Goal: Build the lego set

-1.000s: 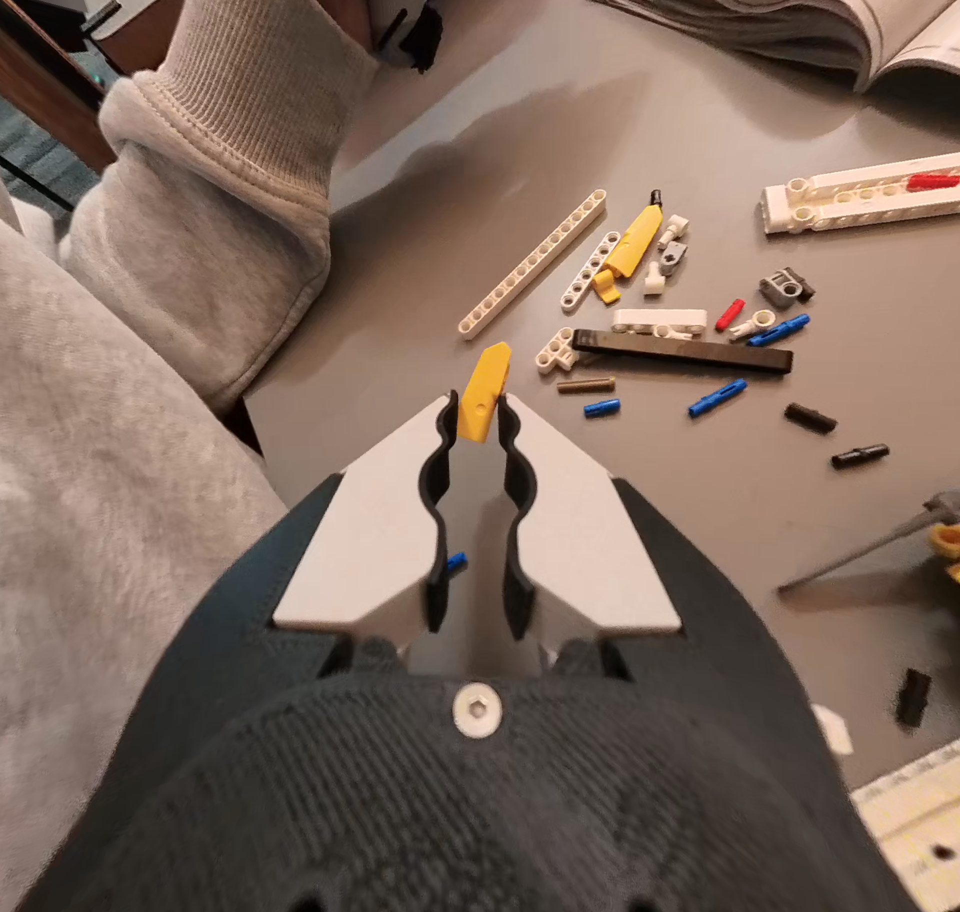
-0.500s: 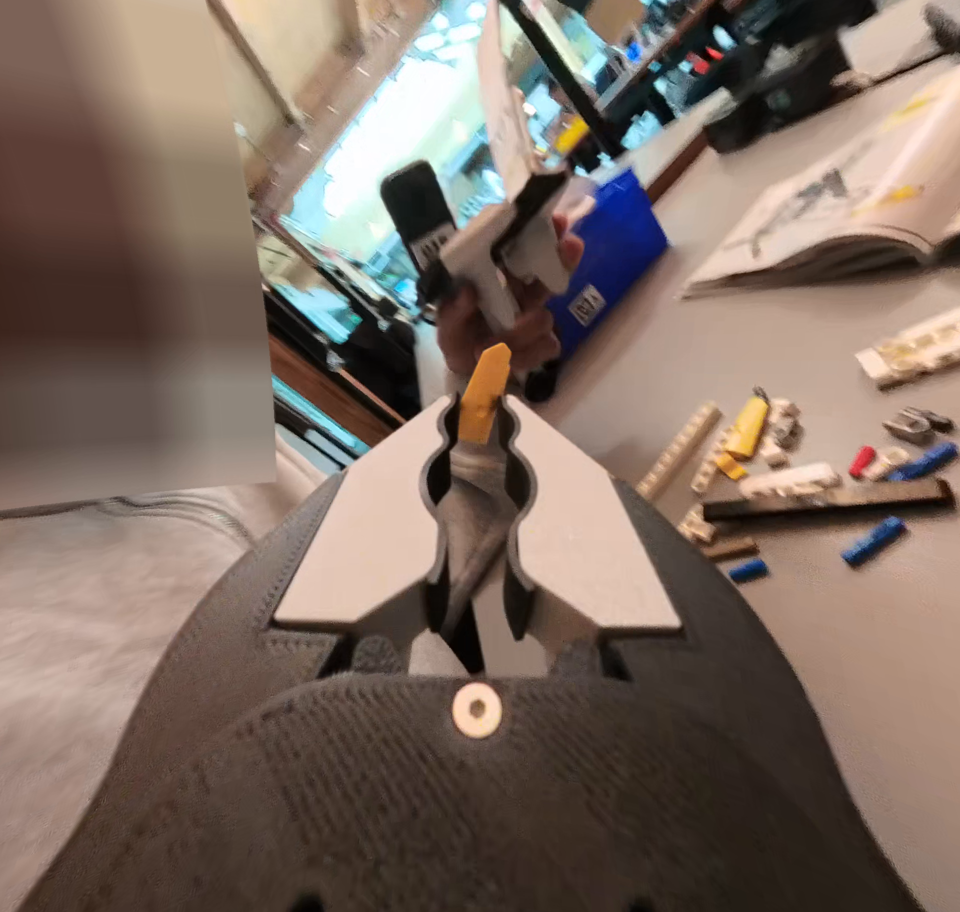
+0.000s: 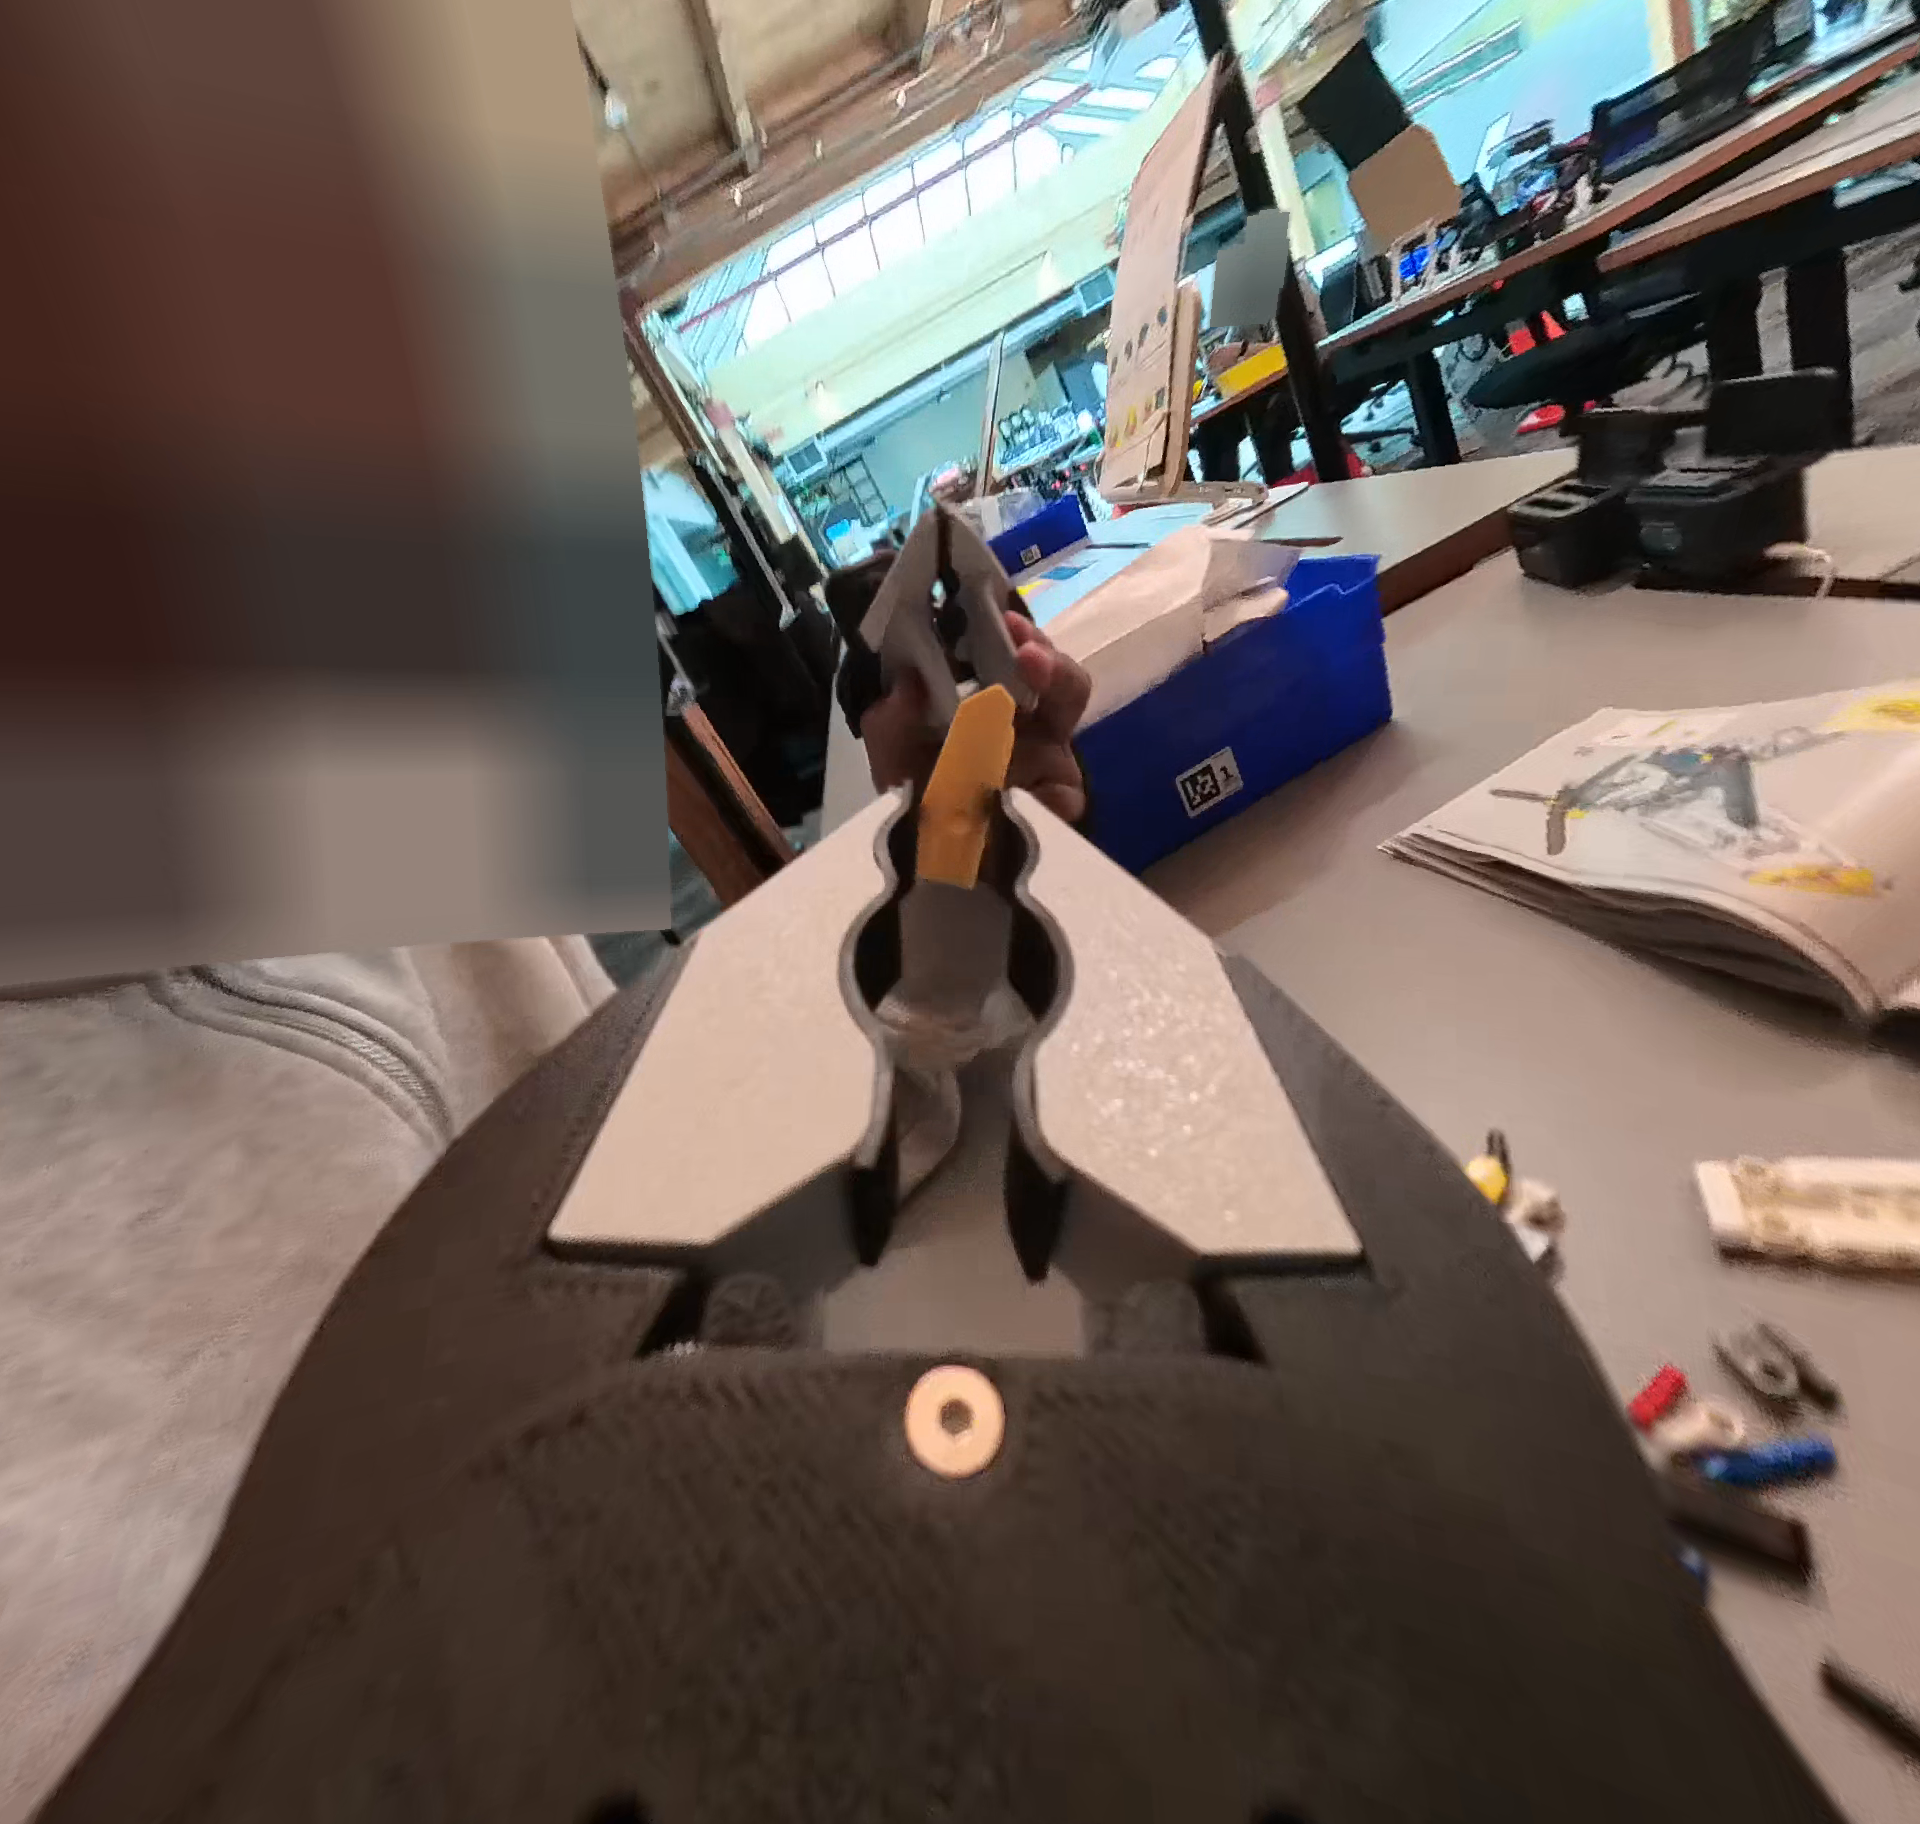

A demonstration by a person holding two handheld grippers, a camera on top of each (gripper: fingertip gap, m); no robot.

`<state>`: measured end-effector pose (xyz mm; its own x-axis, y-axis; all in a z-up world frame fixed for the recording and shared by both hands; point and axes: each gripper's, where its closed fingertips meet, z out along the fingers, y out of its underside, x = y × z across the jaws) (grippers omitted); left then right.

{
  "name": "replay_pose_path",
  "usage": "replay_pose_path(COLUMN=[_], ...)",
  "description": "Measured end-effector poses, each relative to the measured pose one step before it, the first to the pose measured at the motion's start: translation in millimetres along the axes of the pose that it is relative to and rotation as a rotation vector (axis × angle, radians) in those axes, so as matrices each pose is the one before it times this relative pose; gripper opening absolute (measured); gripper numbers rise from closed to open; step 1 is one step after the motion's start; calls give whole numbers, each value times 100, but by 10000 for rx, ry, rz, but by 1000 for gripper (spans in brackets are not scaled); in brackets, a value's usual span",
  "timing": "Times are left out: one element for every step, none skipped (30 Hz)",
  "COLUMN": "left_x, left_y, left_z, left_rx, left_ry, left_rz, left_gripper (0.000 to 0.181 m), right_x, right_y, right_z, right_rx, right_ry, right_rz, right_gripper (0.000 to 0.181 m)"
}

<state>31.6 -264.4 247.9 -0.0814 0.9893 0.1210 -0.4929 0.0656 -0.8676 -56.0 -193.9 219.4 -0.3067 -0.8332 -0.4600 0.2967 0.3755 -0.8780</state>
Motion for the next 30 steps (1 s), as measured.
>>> replay_pose_path(left_x=[-601,-573,-554,-664,-737,-653,-606,-700,-754,-643,-568,-569,-493,-252,-82,-4,74,115,88,41,23,-18,-51,-60,-34,-17,-27,-33,-19,3], left_y=[561,524,514,463,450,482,503,500,551,617,661,672,707,697,661,585,523,467,411,336,241,155,65,-12,-77,-129,-107,-95,-65,-35], left_z=[179,141,91,62,54,80,90,111,118,136,166,214,248,297,317,336,289,252,204,150,95,46,6,-38,-52,-78,-75,-66,-47,-27], left_rx=[-294,-276,-269,-234,-209,-227,-264,-272,-291,-334,-356,-373,-385,-363,-347,-323,-281,-246,-216,-185,-142,-80,-36,-1,36,63,61,42,32,23], left_ry=[-447,-389,-357,-403,-414,-337,-333,-442,-490,-433,-395,-415,-365,-220,-112,-65,-22,-1,-12,-29,-38,-36,-27,-20,1,12,3,-9,-7,-4], left_rz=[243,178,134,67,-14,-46,15,98,176,238,251,234,209,175,117,74,88,125,137,127,102,61,15,-30,-50,-46,-30,-17,-7,-5], left_gripper=[0,0,0,0,0,0,0,0,0,0,0,0,0,0,0,0,0,0,0,0,0,0,0,0,0,0,0,0,0,0], right_x=[299,511,464,393,562,597,530,537,638,621,630,733,556,268,52,-75,-214,-270,-288,-238,12,190,149,67,-106,-275,-326,-275,-219,-150], right_y=[241,251,223,243,359,397,345,342,400,430,478,601,668,636,562,486,409,310,168,89,234,487,671,726,605,407,224,105,57,92], right_z=[966,959,958,936,913,842,748,633,492,378,265,203,176,156,100,61,51,13,-15,-17,43,152,263,322,346,316,237,163,109,94], right_rx=[-172,-182,-156,-152,-222,-241,-186,-150,-142,-123,-124,-197,-255,-249,-210,-157,-108,-59,13,43,-86,-270,-371,-378,-320,-231,-148,-75,-29,-39], right_ry=[-12,75,5,-75,-12,-14,-51,-47,25,45,104,237,210,110,42,-1,-61,-105,-127,-120,66,230,237,202,113,-7,-45,-32,-35,-30], right_rz=[-323,-293,-269,-228,-189,-195,-173,-147,-145,-163,-176,-196,-197,-134,-96,-95,-74,0,94,117,-9,-211,-343,-363,-312,-236,-170,-141,-126,-93], right_gripper=[12,12,12,12,12,12,12,12,12,12,12,12,12,12,12,12,12,12,12,12,12,12,12,12,12,12,12,12,12,12])
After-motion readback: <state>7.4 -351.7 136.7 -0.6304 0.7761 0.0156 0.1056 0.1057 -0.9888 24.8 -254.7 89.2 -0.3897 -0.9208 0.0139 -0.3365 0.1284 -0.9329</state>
